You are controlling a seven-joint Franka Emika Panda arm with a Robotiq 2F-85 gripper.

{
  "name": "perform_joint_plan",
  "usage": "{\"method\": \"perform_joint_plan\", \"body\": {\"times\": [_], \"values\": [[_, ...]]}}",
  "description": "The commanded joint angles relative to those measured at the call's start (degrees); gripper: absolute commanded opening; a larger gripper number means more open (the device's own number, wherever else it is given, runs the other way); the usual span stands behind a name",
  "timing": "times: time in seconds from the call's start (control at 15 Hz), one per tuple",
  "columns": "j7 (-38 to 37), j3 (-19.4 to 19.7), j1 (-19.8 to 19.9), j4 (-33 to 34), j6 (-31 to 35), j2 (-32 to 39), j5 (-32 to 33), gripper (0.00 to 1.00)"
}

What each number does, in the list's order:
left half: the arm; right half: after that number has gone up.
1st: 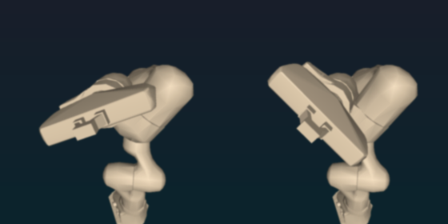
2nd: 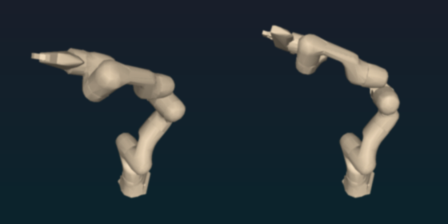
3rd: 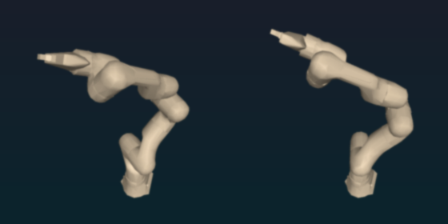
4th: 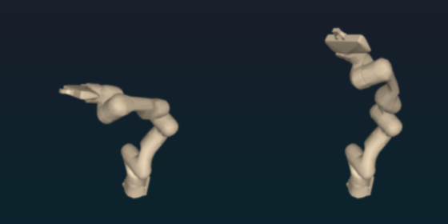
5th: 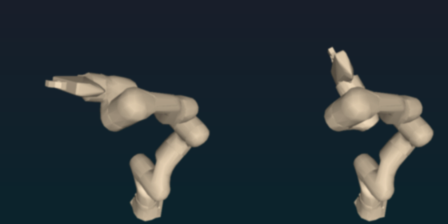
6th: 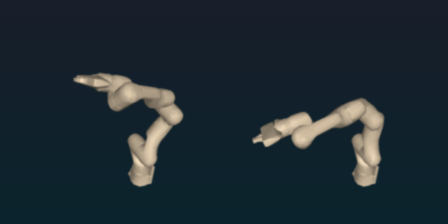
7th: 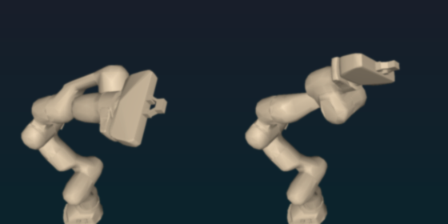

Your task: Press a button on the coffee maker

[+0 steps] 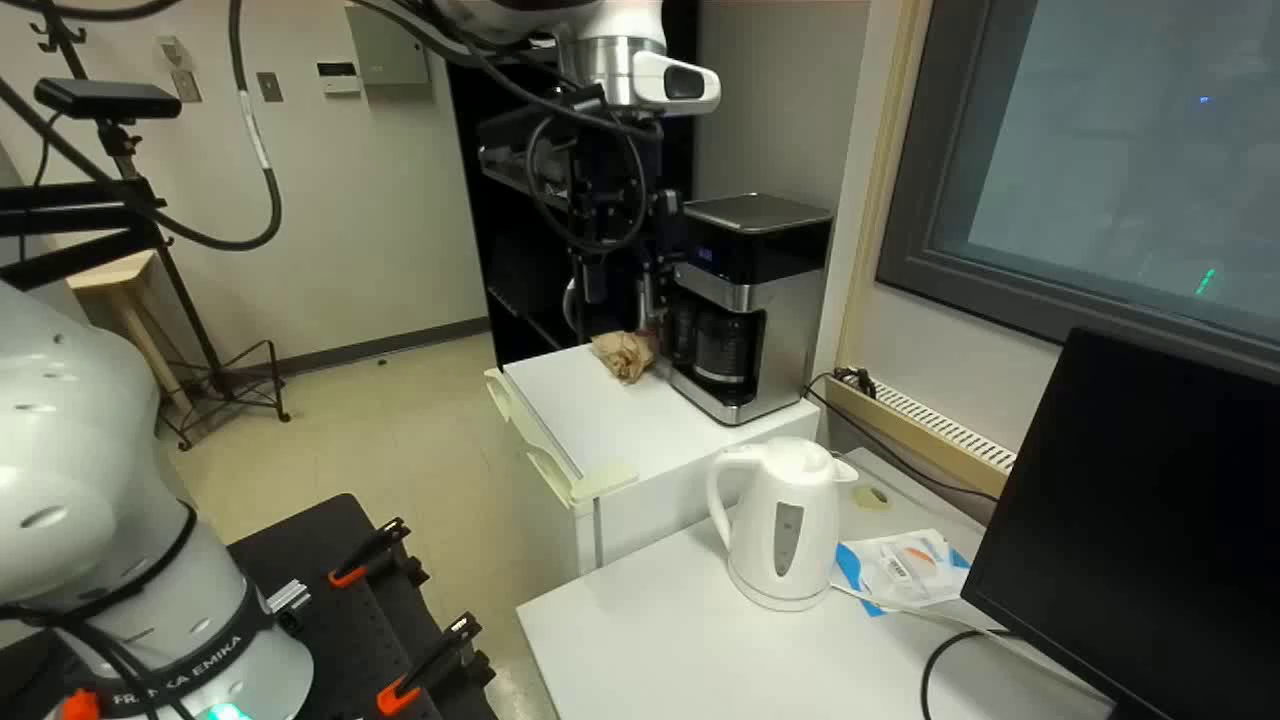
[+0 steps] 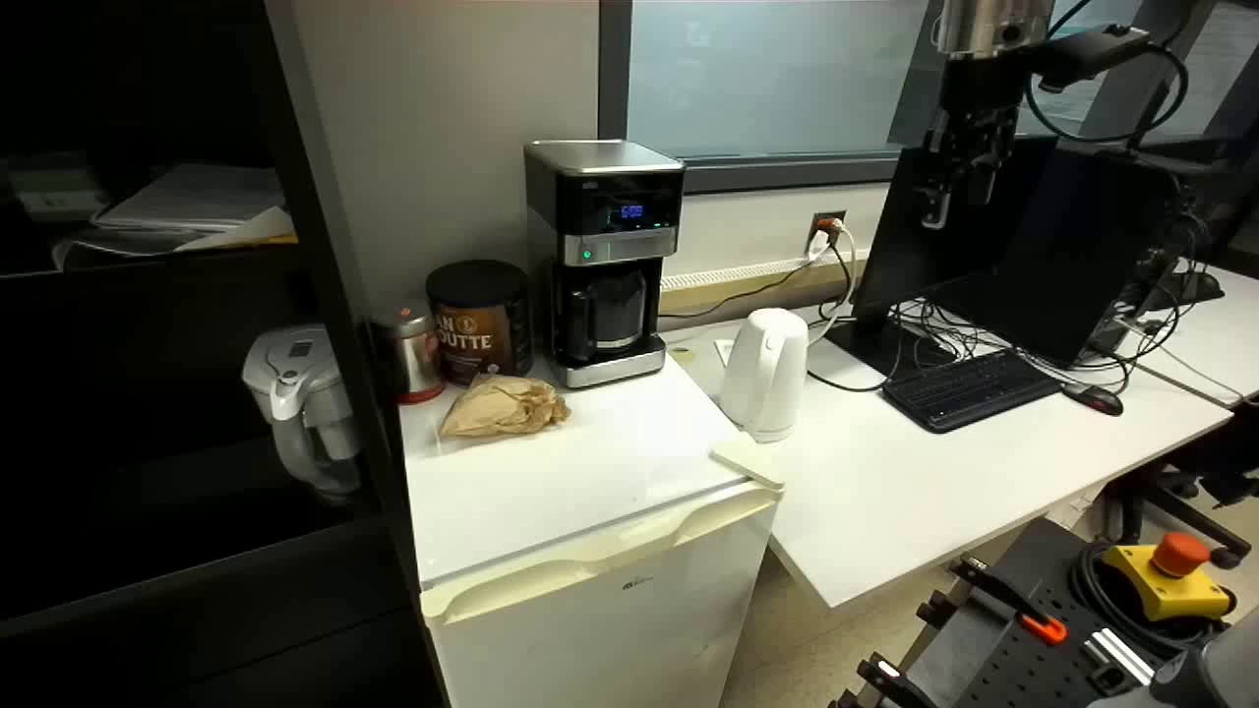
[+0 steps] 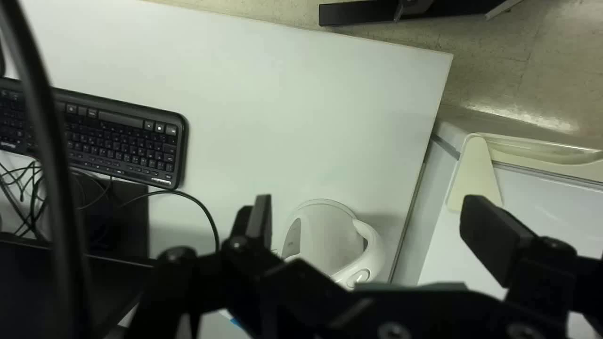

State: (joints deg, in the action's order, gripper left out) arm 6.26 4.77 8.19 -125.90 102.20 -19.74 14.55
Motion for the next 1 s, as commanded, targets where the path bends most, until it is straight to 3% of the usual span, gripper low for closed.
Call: {"method": "perform_joint_plan", "body": {"times": [0.0, 0.73, 0.93], "values": [[-0.18, 0.65, -0.77, 0.14, -0.19, 0.01, 0.19, 1.0], [-0.18, 0.65, -0.77, 0.14, -0.19, 0.01, 0.19, 1.0], [1.74, 0.95, -1.08, 1.1, 0.31, 2.82, 0.55, 1.0]]}}
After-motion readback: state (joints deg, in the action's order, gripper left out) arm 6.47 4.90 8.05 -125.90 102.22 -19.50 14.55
